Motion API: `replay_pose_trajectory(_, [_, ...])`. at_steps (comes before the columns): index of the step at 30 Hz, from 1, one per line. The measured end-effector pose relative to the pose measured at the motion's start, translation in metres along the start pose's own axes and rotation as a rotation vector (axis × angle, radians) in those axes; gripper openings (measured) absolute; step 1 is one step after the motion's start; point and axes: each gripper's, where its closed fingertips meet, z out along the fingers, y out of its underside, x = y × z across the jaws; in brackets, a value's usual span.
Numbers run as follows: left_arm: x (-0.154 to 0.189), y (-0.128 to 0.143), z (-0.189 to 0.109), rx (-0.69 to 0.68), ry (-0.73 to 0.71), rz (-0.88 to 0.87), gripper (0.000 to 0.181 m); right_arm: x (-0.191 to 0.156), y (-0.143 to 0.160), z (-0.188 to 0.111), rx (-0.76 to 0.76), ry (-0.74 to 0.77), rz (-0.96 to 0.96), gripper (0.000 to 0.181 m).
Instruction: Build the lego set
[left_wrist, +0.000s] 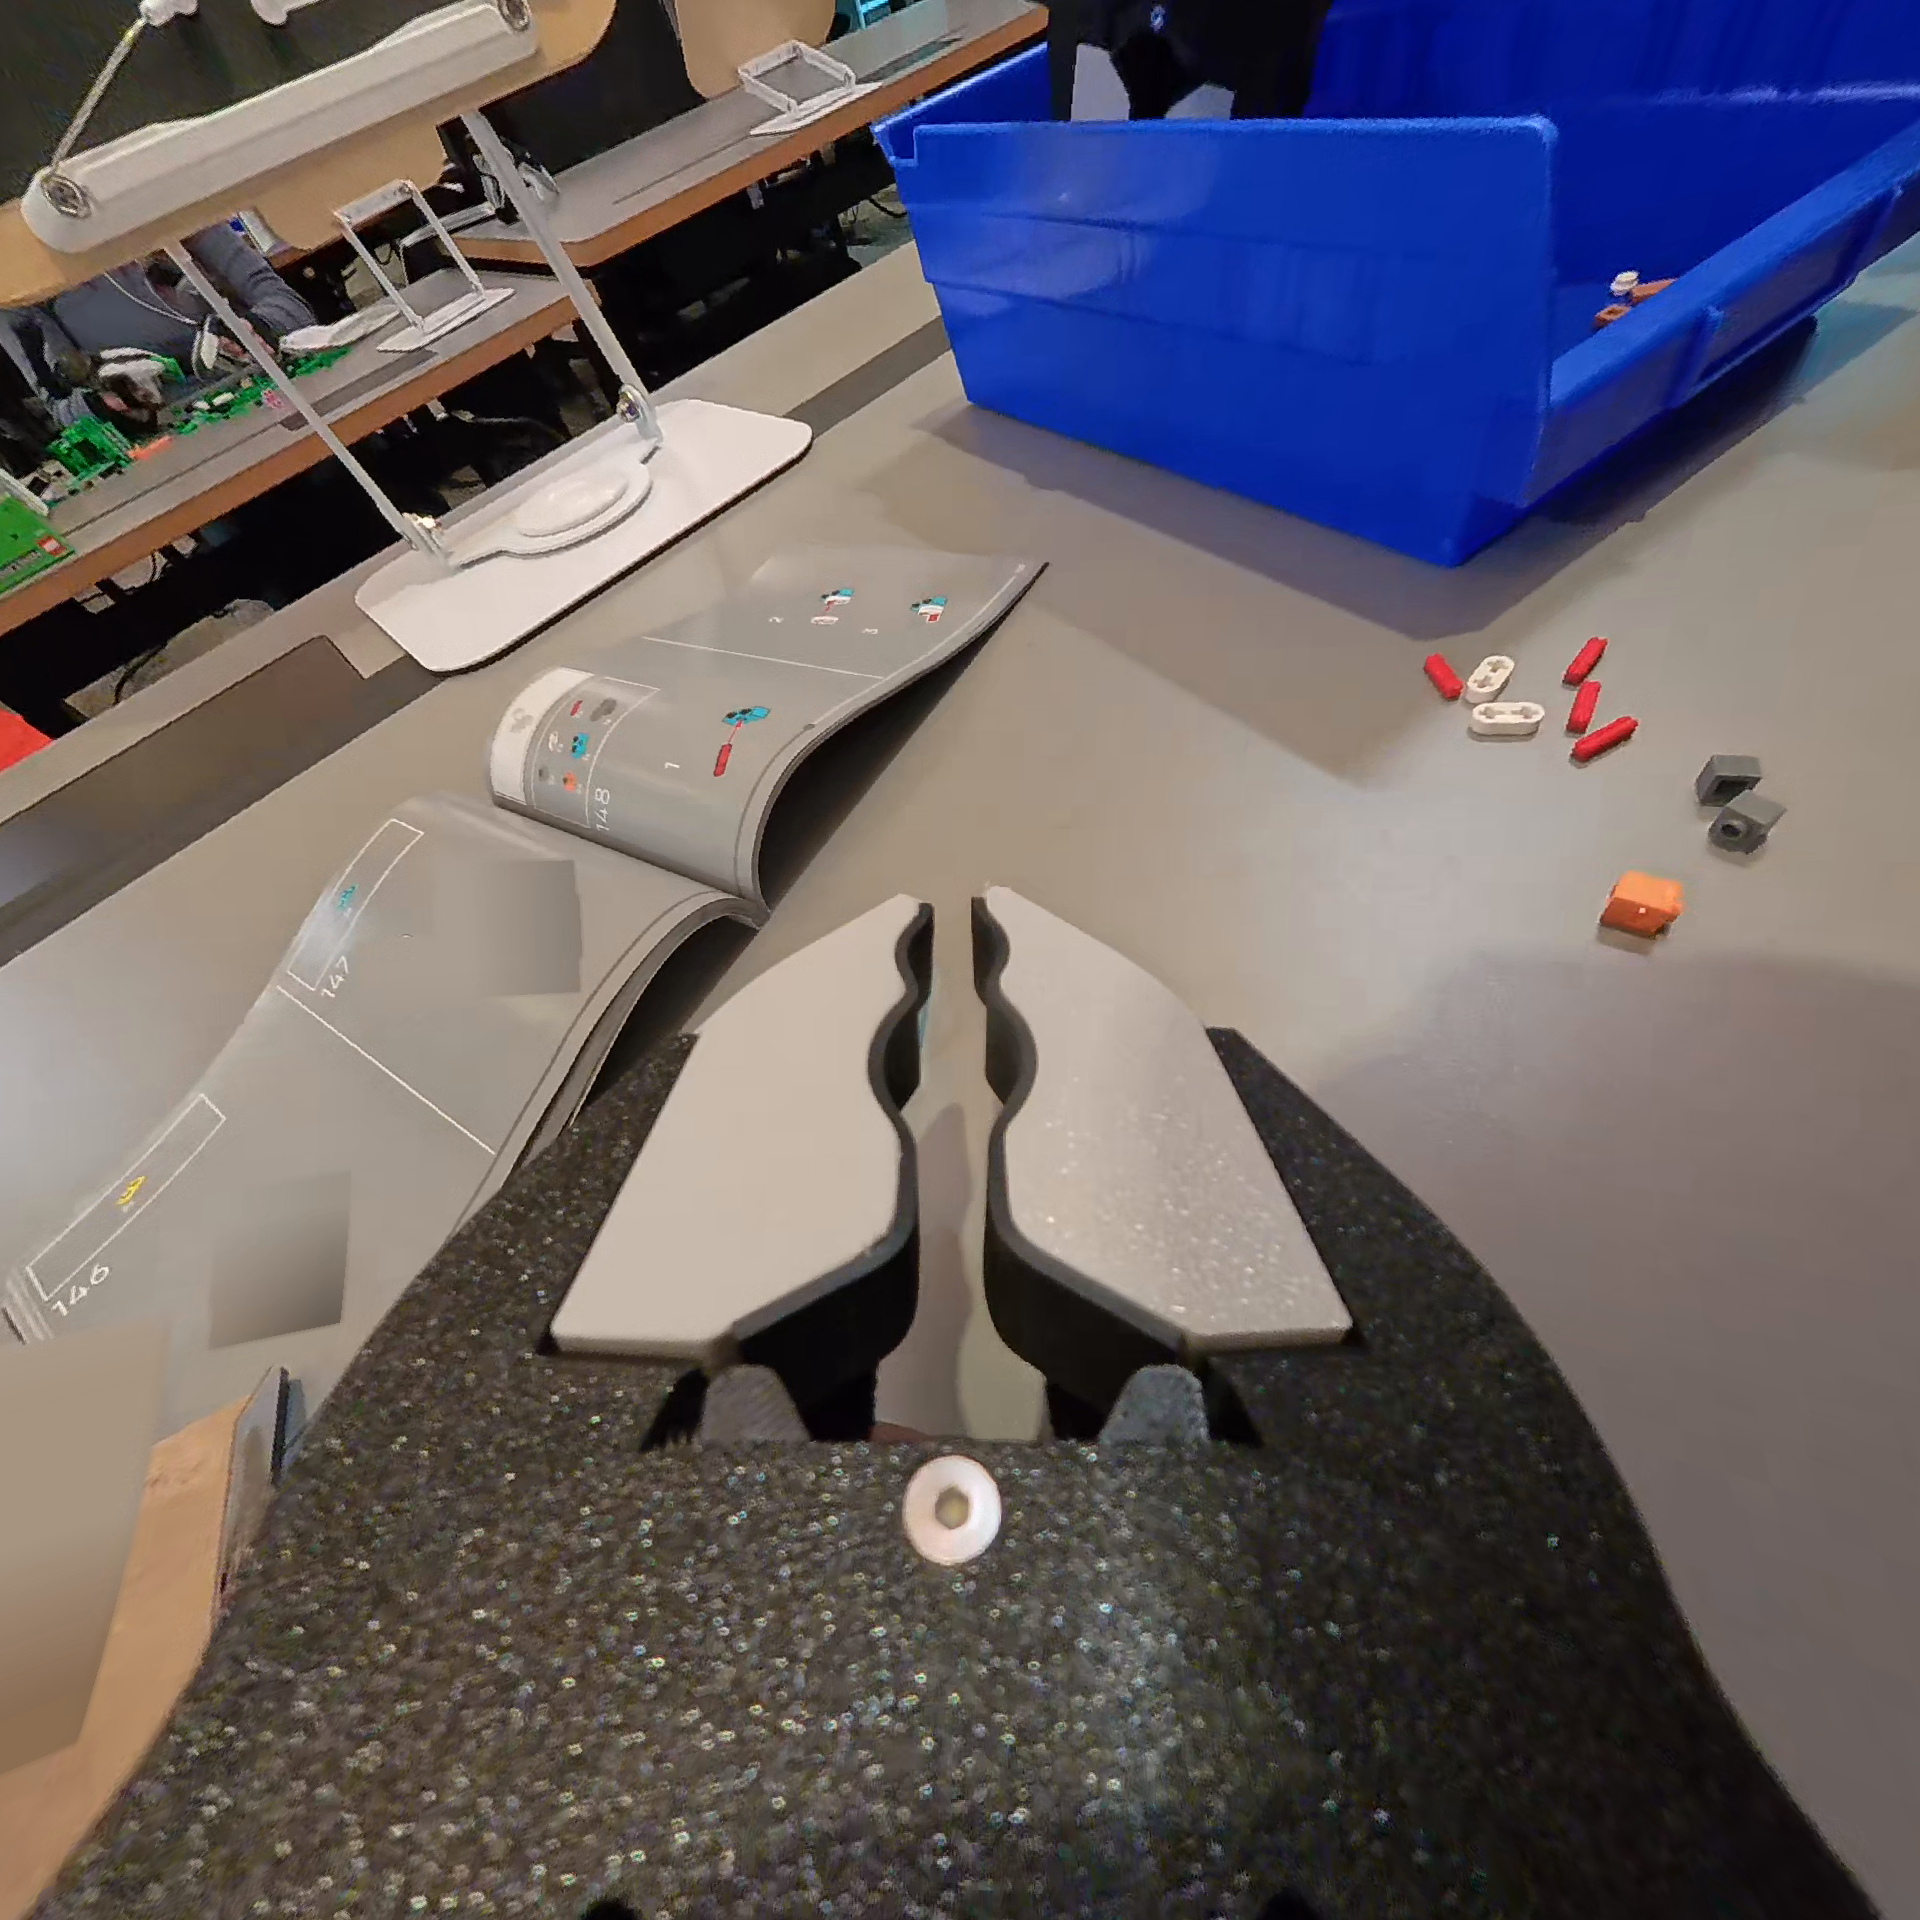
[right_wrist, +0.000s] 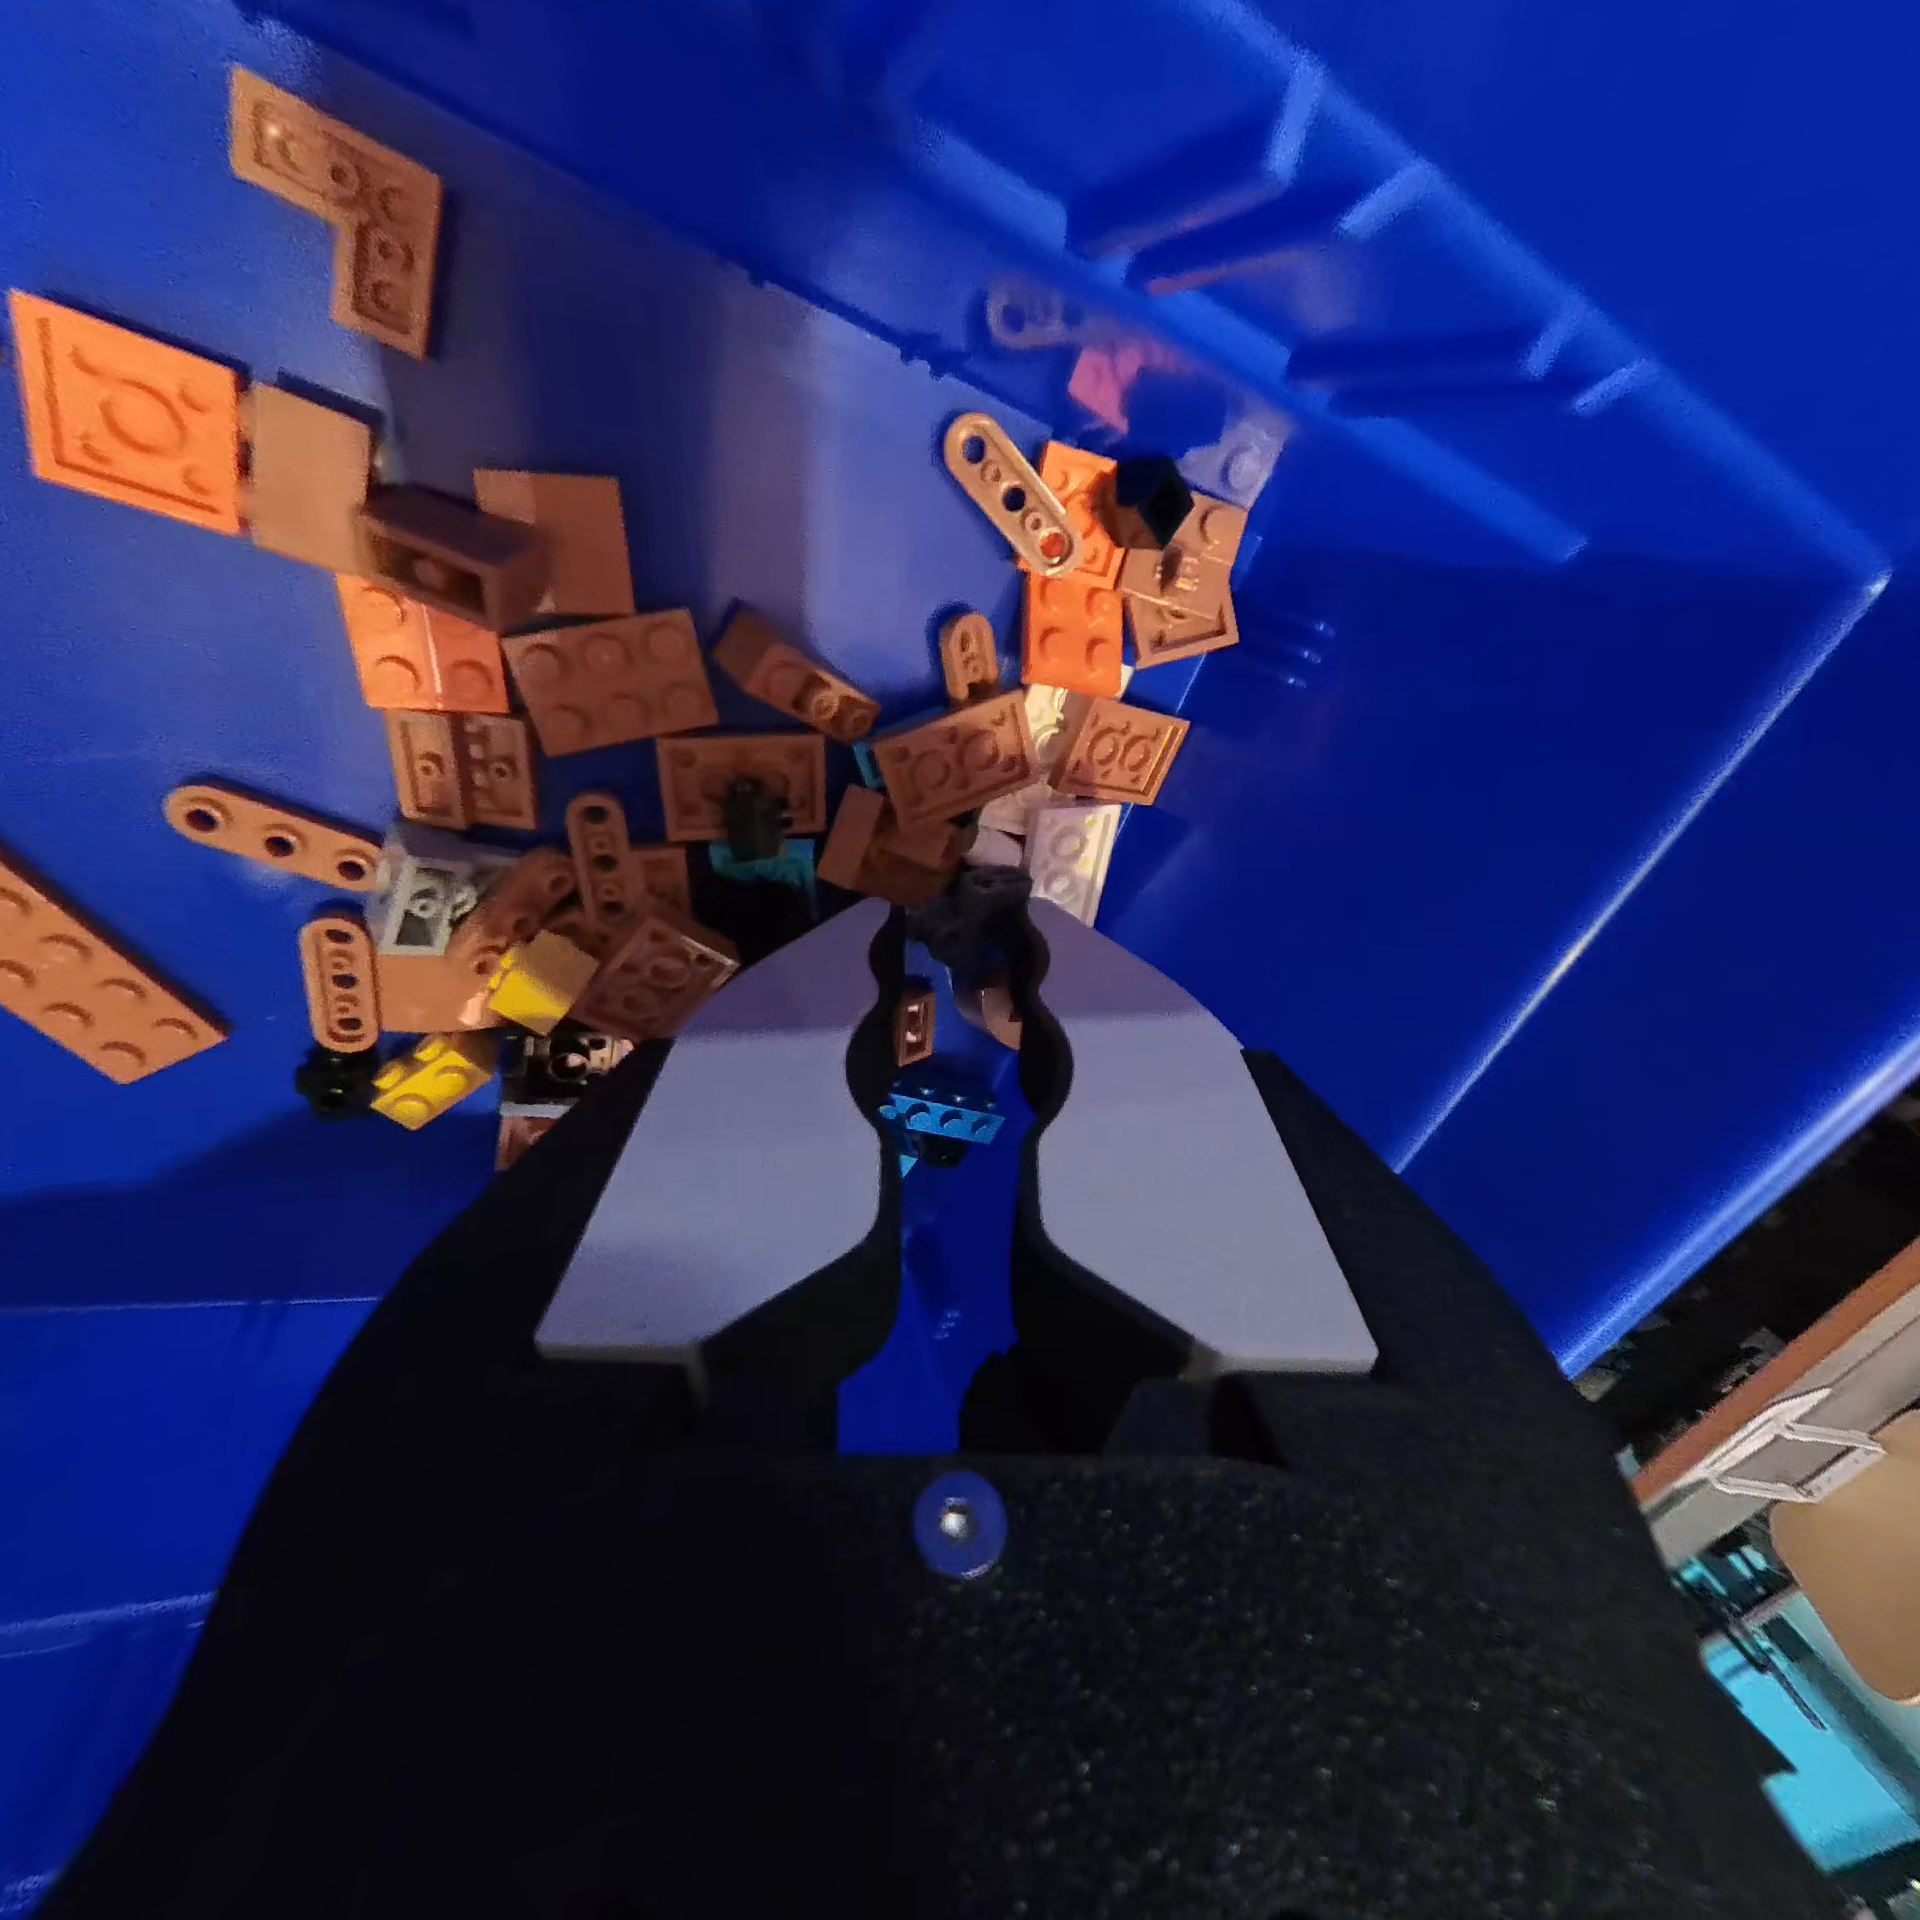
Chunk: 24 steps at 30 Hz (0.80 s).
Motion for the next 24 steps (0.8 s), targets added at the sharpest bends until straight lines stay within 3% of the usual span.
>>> replay_pose_trajectory(6, [0.0,0.001,-0.001,-0.004,-0.002,-0.005,0.007,0.001,0.006,-0.014,0.016,0.032,0.05,0.018])
replay_pose_trajectory(13, [0.0,0.001,-0.006,0.0,0.004,-0.066,0.007,-0.029,-0.011,-0.086,0.166,0.101,0.228,0.018])
replay_pose_trajectory(16, [0.003,0.0,-0.011,0.011,0.017,-0.098,0.007,-0.066,-0.048,-0.129,0.281,0.123,0.292,0.018])
replay_pose_trajectory(19, [0.008,-0.001,-0.016,0.022,0.036,-0.119,0.007,-0.111,-0.105,-0.163,0.429,0.117,0.333,0.017])
replay_pose_trajectory(24, [0.018,-0.002,-0.024,0.034,0.073,-0.128,0.007,-0.175,-0.209,-0.166,0.541,0.065,0.314,0.017])
